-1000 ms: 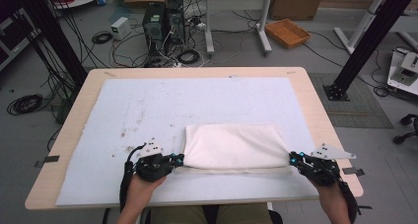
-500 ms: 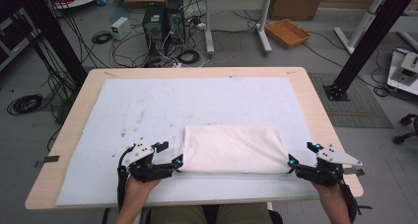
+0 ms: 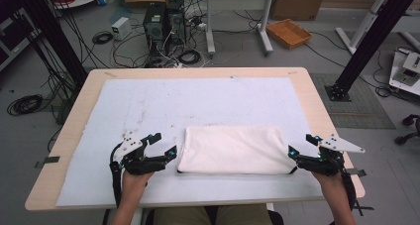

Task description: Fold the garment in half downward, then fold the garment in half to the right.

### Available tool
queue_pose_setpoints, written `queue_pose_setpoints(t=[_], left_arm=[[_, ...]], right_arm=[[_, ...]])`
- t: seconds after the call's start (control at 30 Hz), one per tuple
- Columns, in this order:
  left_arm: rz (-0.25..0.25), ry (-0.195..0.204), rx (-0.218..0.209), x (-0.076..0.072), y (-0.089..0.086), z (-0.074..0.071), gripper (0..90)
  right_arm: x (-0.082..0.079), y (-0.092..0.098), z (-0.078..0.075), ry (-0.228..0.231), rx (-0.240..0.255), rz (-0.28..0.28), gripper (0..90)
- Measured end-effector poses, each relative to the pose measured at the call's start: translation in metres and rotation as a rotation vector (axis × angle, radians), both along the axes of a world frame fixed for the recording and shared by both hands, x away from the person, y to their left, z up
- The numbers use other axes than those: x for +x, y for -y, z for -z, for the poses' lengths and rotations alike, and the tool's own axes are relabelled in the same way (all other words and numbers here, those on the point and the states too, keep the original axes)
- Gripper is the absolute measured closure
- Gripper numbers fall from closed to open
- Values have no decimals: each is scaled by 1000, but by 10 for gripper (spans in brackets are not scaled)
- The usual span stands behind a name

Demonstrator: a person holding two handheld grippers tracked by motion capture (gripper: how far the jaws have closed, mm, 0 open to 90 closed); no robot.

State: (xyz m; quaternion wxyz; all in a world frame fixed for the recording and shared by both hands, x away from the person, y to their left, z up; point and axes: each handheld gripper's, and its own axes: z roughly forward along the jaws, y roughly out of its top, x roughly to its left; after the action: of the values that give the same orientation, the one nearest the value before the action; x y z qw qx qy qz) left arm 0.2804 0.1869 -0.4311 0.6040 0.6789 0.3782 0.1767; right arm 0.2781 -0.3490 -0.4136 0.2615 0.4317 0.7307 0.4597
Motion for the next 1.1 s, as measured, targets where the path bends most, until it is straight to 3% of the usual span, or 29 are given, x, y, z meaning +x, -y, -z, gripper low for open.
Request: queue_pose_setpoints(t=[0.37, 0.6, 0.7, 0.73, 0.8, 0.93, 1.03, 1.1], left_arm=[[-14, 3, 34, -8, 0, -1, 178], [-4, 4, 29, -7, 4, 0, 178], [-2, -1, 40, -7, 7, 1, 178], [-8, -9, 75, -6, 11, 2, 178], [-5, -13, 84, -6, 12, 2, 178], [-3, -59, 87, -5, 15, 3, 177], [-8, -104, 135, -4, 21, 4, 177], [-41, -147, 178, -3, 27, 6, 178]], right_arm=[[-4, 15, 1, 13, 14, 41, 197], [-6, 15, 1, 16, 9, 43, 198], [-7, 14, 1, 16, 12, 46, 198], [-8, 14, 1, 17, 14, 48, 198], [-8, 14, 2, 19, 12, 45, 198], [-8, 12, 3, 18, 9, 40, 197], [-8, 11, 3, 19, -2, 29, 198], [-9, 11, 4, 19, -6, 23, 198]])
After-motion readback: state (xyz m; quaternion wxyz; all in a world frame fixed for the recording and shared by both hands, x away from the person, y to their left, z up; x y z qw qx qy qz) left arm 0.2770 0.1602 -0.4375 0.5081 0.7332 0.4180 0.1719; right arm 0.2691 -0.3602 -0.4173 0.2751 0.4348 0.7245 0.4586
